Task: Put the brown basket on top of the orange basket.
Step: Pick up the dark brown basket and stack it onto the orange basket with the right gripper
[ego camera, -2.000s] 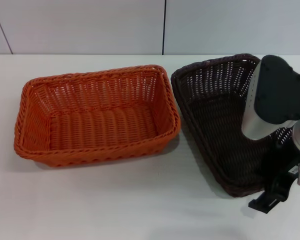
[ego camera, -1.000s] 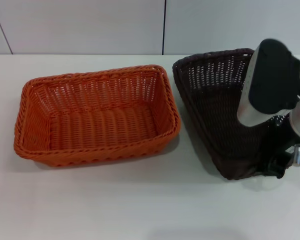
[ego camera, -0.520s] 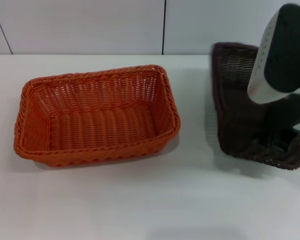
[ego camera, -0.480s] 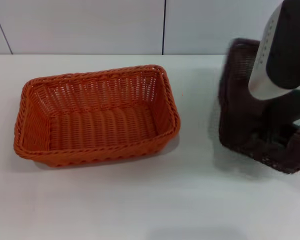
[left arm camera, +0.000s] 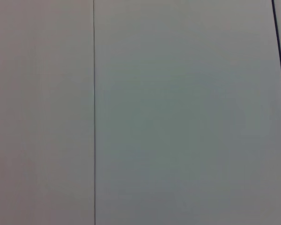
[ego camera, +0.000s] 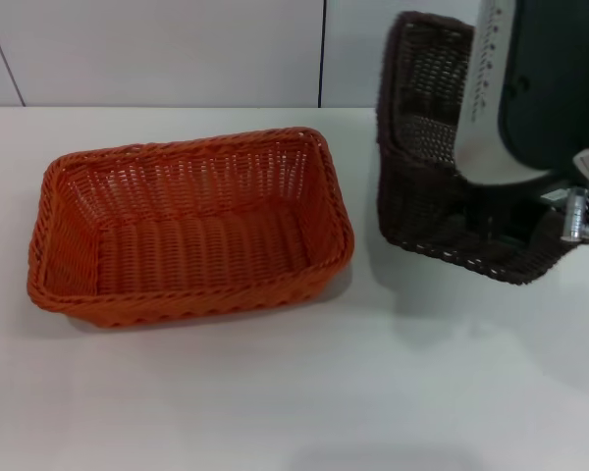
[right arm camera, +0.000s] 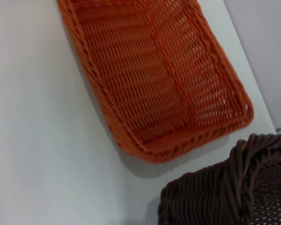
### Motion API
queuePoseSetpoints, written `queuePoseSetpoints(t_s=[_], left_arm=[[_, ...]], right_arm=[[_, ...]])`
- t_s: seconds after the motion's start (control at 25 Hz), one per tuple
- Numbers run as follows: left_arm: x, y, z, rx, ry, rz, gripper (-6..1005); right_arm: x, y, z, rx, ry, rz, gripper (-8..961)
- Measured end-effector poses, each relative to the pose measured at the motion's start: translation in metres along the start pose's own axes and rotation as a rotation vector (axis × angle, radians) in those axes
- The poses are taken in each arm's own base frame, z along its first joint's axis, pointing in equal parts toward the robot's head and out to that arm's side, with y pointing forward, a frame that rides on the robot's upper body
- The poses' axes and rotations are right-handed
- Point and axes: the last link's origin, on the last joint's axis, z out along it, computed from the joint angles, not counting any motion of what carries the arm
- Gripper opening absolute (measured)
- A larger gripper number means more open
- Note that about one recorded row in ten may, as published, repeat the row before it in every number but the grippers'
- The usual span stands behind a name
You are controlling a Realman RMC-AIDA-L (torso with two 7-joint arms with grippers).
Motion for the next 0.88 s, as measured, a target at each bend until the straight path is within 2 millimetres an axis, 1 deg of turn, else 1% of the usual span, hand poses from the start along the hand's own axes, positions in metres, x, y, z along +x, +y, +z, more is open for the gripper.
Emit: queuePoseSetpoints(t_s=[0.08, 0.16, 0.2, 0.32, 0.36, 0.4, 0.52, 0.56, 0.6, 0.72, 0.76, 0.8, 0.88], left_arm=[[0.000, 0.000, 0.000, 0.001, -0.001, -0.007, 783], [-0.001, -0.002, -0.001, 0.003, -0.008, -0.028, 783], [-0.001, -0.002, -0.001, 0.003, -0.008, -0.028, 783], [-0.002, -0.002, -0.002, 0.005, -0.010, -0.032, 783], [-0.002, -0.003, -0.003, 0.005, -0.009, -0.032, 783], [-0.002, -0.003, -0.003, 0.005, -0.009, -0.032, 783], [-0.002, -0.002, -0.003, 0.005, -0.011, -0.033, 783], [-0.002, -0.002, -0.003, 0.005, -0.013, -0.034, 783], [-0.002, -0.002, -0.003, 0.005, -0.013, -0.034, 783], [-0.002, -0.001, -0.003, 0.005, -0.013, -0.036, 783], [-0.002, 0.000, -0.003, 0.004, -0.011, -0.041, 783], [-0.002, 0.000, -0.003, 0.004, -0.011, -0.041, 783], [-0.001, 0.000, -0.003, 0.003, -0.009, -0.050, 783]], right_arm=[[-0.006, 0.003, 0.001, 0.008, -0.017, -0.105, 178], [-0.018, 0.013, 0.006, 0.024, -0.040, -0.252, 178], [-0.018, 0.013, 0.006, 0.024, -0.040, -0.252, 178], [-0.028, 0.016, 0.008, 0.064, -0.048, -0.334, 179], [-0.034, 0.017, 0.008, 0.083, -0.057, -0.399, 179], [-0.034, 0.017, 0.008, 0.083, -0.057, -0.399, 179], [-0.040, 0.019, 0.010, 0.113, -0.083, -0.504, 179], [-0.043, 0.021, 0.012, 0.127, -0.094, -0.580, 179], [-0.043, 0.021, 0.012, 0.127, -0.094, -0.580, 179], [-0.043, 0.024, 0.016, 0.152, -0.112, -0.703, 179], [-0.044, 0.025, 0.019, 0.183, -0.136, -0.777, 179], [-0.044, 0.025, 0.019, 0.183, -0.136, -0.777, 179], [-0.045, 0.026, 0.023, 0.223, -0.170, -0.860, 179]])
